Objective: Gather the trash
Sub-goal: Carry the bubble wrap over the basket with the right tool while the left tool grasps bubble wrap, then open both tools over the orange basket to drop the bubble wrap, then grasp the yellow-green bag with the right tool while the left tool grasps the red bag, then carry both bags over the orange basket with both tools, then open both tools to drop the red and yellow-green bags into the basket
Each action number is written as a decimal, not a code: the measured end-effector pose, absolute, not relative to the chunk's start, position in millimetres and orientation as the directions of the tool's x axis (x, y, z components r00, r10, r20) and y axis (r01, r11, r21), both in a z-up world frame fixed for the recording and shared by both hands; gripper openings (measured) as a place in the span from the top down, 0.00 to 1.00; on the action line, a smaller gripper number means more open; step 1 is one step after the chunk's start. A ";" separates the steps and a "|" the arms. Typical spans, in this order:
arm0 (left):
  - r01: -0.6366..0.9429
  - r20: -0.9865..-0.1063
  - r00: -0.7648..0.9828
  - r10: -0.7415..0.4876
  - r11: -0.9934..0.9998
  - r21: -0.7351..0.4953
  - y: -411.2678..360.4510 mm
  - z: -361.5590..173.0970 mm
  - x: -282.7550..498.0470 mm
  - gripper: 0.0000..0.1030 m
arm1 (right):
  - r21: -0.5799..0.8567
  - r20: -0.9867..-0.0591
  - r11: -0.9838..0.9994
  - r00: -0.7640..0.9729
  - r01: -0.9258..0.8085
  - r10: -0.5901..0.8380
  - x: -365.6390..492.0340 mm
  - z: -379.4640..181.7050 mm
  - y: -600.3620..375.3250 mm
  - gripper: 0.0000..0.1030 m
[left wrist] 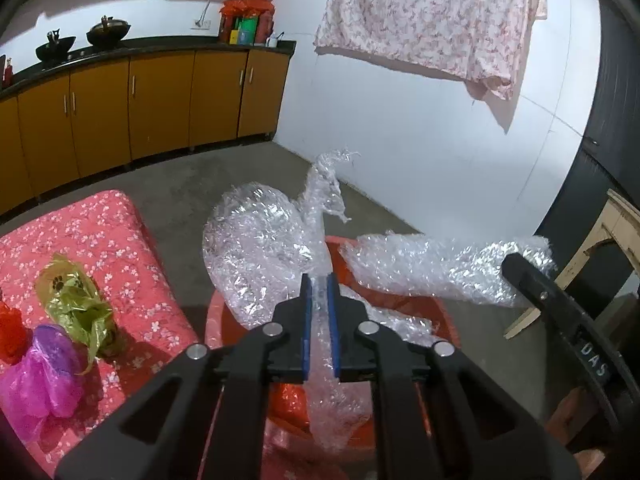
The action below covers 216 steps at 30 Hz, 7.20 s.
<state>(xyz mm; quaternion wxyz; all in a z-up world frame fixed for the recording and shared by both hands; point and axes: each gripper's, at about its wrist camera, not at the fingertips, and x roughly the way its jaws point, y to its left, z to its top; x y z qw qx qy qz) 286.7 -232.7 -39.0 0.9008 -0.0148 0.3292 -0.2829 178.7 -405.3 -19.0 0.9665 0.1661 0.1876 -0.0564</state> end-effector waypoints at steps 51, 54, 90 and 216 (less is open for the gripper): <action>-0.221 -0.561 0.804 0.194 0.975 0.021 108.6 -48.2 187.1 0.04 | 0.244 -0.546 0.966 0.810 -0.090 0.213 246.1 -33.5 -226.2 0.41; -0.230 -0.567 0.801 0.192 0.973 0.005 115.1 -48.4 199.5 0.04 | 0.268 -0.562 0.960 0.797 -0.076 0.220 264.4 -40.0 -220.5 0.41; -0.133 -0.714 0.697 0.067 0.990 -0.038 129.6 -100.3 299.6 0.34 | 0.246 -0.629 0.963 0.738 -0.109 0.244 287.6 -64.3 -215.7 0.91; 0.068 -0.596 0.801 -0.049 0.998 0.009 -17.7 -62.9 213.7 0.04 | 0.369 -0.404 0.925 0.912 0.093 0.070 168.5 -22.9 -335.5 0.04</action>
